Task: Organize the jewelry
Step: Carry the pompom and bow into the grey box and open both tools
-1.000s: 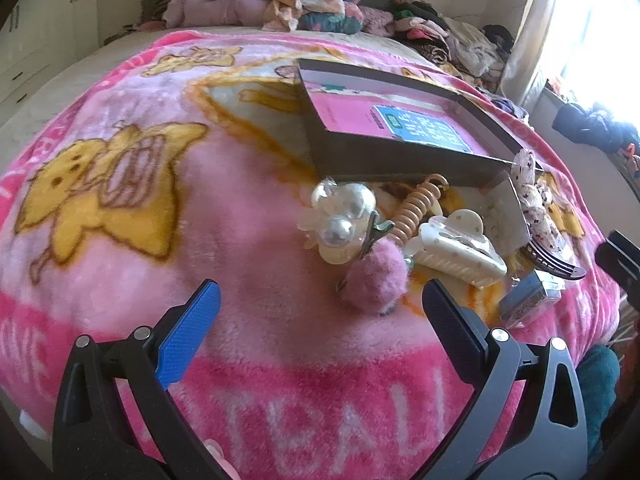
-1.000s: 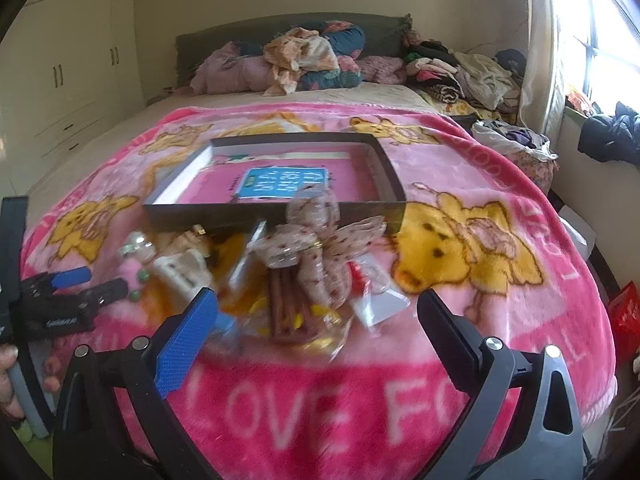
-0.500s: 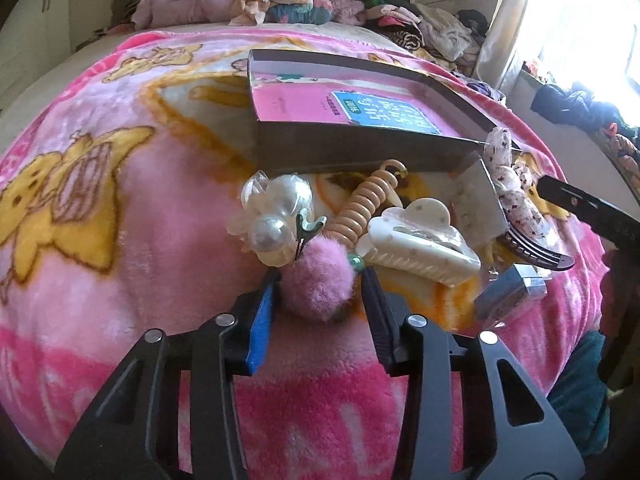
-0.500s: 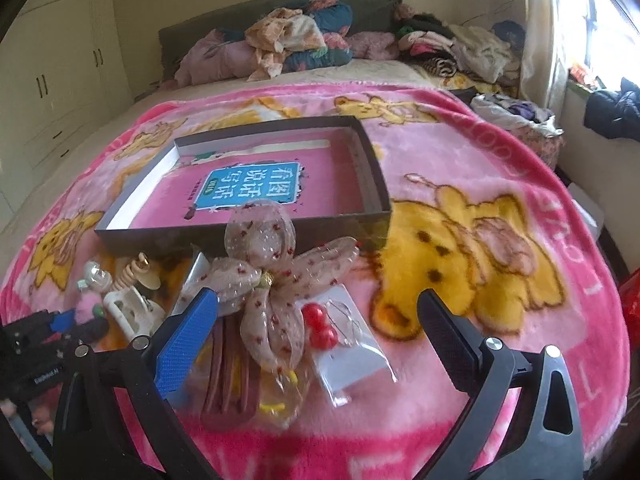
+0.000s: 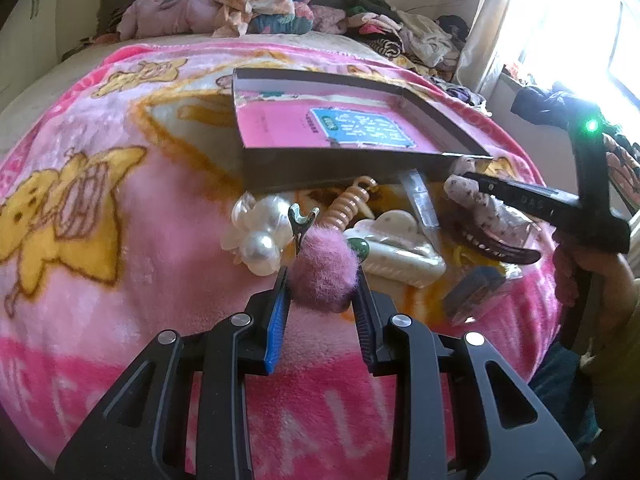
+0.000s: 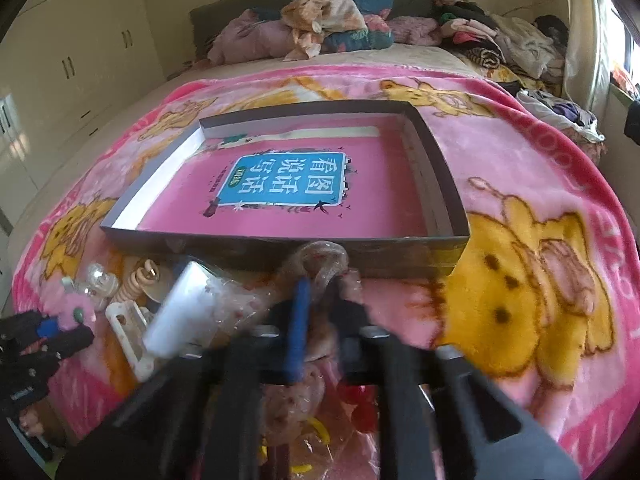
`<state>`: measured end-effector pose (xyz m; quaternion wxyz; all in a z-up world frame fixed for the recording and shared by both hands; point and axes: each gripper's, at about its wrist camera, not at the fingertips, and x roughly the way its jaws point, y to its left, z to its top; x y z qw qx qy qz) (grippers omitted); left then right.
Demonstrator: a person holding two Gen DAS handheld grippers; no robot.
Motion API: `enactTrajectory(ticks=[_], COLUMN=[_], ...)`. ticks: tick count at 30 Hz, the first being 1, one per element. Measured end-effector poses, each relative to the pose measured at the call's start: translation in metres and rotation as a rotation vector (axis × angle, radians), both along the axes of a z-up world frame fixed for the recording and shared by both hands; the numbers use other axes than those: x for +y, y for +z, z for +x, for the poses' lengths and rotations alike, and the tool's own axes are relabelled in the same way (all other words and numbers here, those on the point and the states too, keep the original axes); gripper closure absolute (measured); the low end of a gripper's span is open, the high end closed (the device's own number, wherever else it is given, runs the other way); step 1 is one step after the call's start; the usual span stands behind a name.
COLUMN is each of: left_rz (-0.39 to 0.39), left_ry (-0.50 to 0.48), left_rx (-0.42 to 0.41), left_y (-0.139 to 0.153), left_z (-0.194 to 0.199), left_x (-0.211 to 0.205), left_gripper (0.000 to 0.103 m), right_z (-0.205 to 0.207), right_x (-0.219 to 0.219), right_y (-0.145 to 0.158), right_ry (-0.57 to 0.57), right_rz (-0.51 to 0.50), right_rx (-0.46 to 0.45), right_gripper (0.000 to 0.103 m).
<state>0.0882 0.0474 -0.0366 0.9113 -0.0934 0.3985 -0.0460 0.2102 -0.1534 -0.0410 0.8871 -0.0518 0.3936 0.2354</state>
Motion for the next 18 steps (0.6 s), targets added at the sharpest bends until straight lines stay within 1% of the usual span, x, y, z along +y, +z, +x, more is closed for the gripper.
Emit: enactTrajectory(ticks=[3,8,14,18], left_rz=[0.007,0.009,0.023,0.057], left_ry=[-0.011,-0.014,-0.023,-0.031], left_rx=[-0.015,-0.045,-0.104,-0.123], left_y=[0.007,0.019,0.037,0.040], left_z=[0.002,0.012,0.042,0.063], left_x=[-0.002,-0.003,-0.008,-0.013], left_gripper=[0.081,0.081,0.081,0.081], right_z=[-0.004,-0.015,-0.012,0.001], right_x=[-0.008,-0.025,-0.033,-0.032], right_y=[0.003,0.021,0.044,0.054], right_ry=[-0.003,-0.024,-0.035,-0.040], right_rz=[0.036,0.111,0.137,0.134], right_rx=[-0.007,-0.042,-0.087,-0.102], right_gripper=[0.101,0.101,0.101,0.101])
